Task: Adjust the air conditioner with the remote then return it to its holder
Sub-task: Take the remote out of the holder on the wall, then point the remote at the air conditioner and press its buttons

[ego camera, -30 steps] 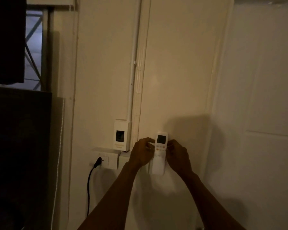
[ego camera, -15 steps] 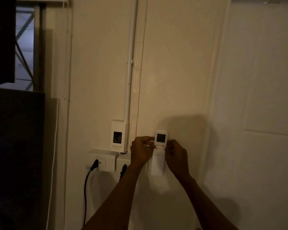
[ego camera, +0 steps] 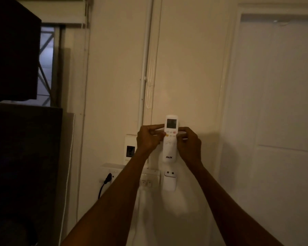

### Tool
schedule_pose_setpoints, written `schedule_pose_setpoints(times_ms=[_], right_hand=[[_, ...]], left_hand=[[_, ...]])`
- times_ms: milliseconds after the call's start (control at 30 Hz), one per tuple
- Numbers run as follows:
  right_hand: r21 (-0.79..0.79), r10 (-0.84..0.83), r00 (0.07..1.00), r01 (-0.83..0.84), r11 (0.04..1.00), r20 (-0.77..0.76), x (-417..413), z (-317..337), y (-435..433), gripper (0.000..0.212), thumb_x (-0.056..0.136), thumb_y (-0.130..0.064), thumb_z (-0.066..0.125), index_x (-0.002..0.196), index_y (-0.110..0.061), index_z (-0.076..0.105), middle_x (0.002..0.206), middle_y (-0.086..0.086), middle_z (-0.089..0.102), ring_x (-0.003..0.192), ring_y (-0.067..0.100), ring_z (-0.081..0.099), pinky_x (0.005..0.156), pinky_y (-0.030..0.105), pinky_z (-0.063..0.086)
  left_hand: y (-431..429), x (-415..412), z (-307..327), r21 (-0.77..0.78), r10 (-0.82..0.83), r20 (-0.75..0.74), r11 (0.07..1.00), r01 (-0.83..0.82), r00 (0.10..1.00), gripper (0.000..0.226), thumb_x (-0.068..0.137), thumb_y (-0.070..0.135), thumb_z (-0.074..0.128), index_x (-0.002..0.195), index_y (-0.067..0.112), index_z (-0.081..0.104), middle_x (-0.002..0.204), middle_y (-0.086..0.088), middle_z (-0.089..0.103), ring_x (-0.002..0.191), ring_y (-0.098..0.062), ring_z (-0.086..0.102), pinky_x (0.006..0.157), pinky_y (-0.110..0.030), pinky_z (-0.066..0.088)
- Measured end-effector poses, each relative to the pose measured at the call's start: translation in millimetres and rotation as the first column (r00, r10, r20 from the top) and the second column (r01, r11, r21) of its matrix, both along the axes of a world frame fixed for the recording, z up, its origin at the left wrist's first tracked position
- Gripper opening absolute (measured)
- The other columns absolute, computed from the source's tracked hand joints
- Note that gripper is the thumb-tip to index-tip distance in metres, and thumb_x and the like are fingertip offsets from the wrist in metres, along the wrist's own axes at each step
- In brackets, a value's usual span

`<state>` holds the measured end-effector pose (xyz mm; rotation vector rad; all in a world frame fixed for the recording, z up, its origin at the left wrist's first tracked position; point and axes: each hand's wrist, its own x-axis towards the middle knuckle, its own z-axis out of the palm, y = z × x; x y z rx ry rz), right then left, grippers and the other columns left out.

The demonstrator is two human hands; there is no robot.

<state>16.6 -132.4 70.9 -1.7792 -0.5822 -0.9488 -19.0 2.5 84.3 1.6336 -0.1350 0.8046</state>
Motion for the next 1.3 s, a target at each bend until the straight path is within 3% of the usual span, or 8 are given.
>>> schedule_pose_setpoints(times_ms=[133, 233, 300, 400, 700, 967, 1167, 1300], right_hand=[[-0.03, 0.011, 0.999, -0.01, 1.0, 0.053, -29.6, 12.5, -1.2, 0.026, 0.085, -0.021, 0.067, 0.107, -0.007, 0.066, 0.11, 0.009, 0.073, 0.094, 0.017, 0.071, 0.065, 0.001, 0.043], [0.014, 0.078, 0.995, -0.078, 0.997, 0.055, -63.2, 22.8, -5.2, 0.029, 0.087, -0.019, 0.064, 0.114, -0.007, 0.065, 0.116, 0.011, 0.071, 0.099, 0.024, 0.071, 0.076, 0.024, 0.059], [0.035, 0.109, 0.993, -0.11, 0.993, 0.034, -86.6, 29.3, -9.8, 0.029, 0.088, -0.017, 0.063, 0.115, -0.009, 0.065, 0.117, 0.01, 0.071, 0.1, 0.023, 0.07, 0.081, 0.038, 0.061], [0.073, 0.142, 0.99, -0.14, 0.987, -0.023, -121.5, 40.5, -16.8, 0.028, 0.088, -0.015, 0.062, 0.116, -0.01, 0.064, 0.117, 0.01, 0.07, 0.1, 0.025, 0.07, 0.08, 0.047, 0.061], [0.081, 0.181, 0.981, -0.176, 0.981, -0.067, -226.7, 66.0, -26.3, 0.032, 0.088, -0.014, 0.062, 0.12, -0.011, 0.063, 0.121, 0.01, 0.069, 0.1, 0.027, 0.071, 0.08, 0.049, 0.06], [0.091, 0.247, 0.966, -0.24, 0.966, -0.075, -325.8, 98.7, 8.3, 0.037, 0.086, -0.013, 0.065, 0.123, -0.012, 0.063, 0.12, 0.01, 0.069, 0.101, 0.027, 0.07, 0.08, 0.047, 0.06], [0.104, 0.316, 0.946, -0.308, 0.946, -0.073, -405.2, 114.5, 40.3, 0.036, 0.085, -0.011, 0.065, 0.121, -0.014, 0.065, 0.107, 0.011, 0.074, 0.091, 0.023, 0.072, 0.078, 0.047, 0.061], [0.097, 0.332, 0.939, -0.324, 0.941, -0.088, -466.0, 115.2, 71.9, 0.038, 0.087, -0.011, 0.064, 0.125, -0.012, 0.062, 0.114, 0.012, 0.072, 0.097, 0.025, 0.071, 0.08, 0.048, 0.06]], left_hand=[[1.0, -38.9, 14.0, 0.002, -0.007, -0.003, 1.0, 0.007, 1.0, 0.04, 0.081, 0.012, 0.074, 0.121, 0.014, 0.069, 0.105, -0.014, 0.077, 0.089, -0.024, 0.076, 0.076, -0.035, 0.061], [-4.2, -73.9, 23.5, 0.018, 0.028, 0.004, 0.999, -0.028, 1.0, 0.039, 0.081, 0.013, 0.074, 0.119, 0.018, 0.069, 0.105, -0.013, 0.077, 0.089, -0.022, 0.076, 0.082, -0.038, 0.06], [-10.1, -99.0, 28.5, 0.017, 0.084, 0.018, 0.996, -0.085, 0.996, 0.038, 0.081, 0.017, 0.074, 0.119, 0.019, 0.07, 0.106, -0.01, 0.077, 0.094, -0.023, 0.074, 0.09, -0.045, 0.058], [-23.2, -137.7, 35.8, 0.021, 0.146, 0.063, 0.989, -0.148, 0.987, 0.037, 0.082, 0.022, 0.073, 0.119, 0.022, 0.07, 0.109, -0.005, 0.076, 0.11, -0.023, 0.068, 0.095, -0.048, 0.055], [-35.3, -241.8, 58.8, -0.042, 0.101, 0.078, 0.994, -0.098, 0.992, 0.039, 0.084, 0.008, 0.071, 0.123, 0.01, 0.068, 0.113, -0.016, 0.073, 0.105, -0.031, 0.07, 0.087, -0.05, 0.058], [-8.9, -345.9, 92.5, 0.0, 0.151, 0.1, 0.988, -0.151, 0.983, 0.039, 0.086, 0.003, 0.067, 0.125, 0.005, 0.065, 0.113, -0.02, 0.072, 0.102, -0.032, 0.071, 0.083, -0.047, 0.06], [27.5, -424.8, 108.9, -0.006, 0.148, 0.082, 0.989, -0.148, 0.986, 0.039, 0.087, 0.002, 0.064, 0.126, 0.005, 0.062, 0.116, -0.02, 0.071, 0.107, -0.032, 0.07, 0.078, -0.037, 0.062], [61.5, -484.6, 108.2, 0.031, 0.141, 0.088, 0.989, -0.144, 0.986, 0.04, 0.087, 0.002, 0.064, 0.127, 0.007, 0.061, 0.118, -0.018, 0.071, 0.107, -0.03, 0.07, 0.072, -0.028, 0.061]])
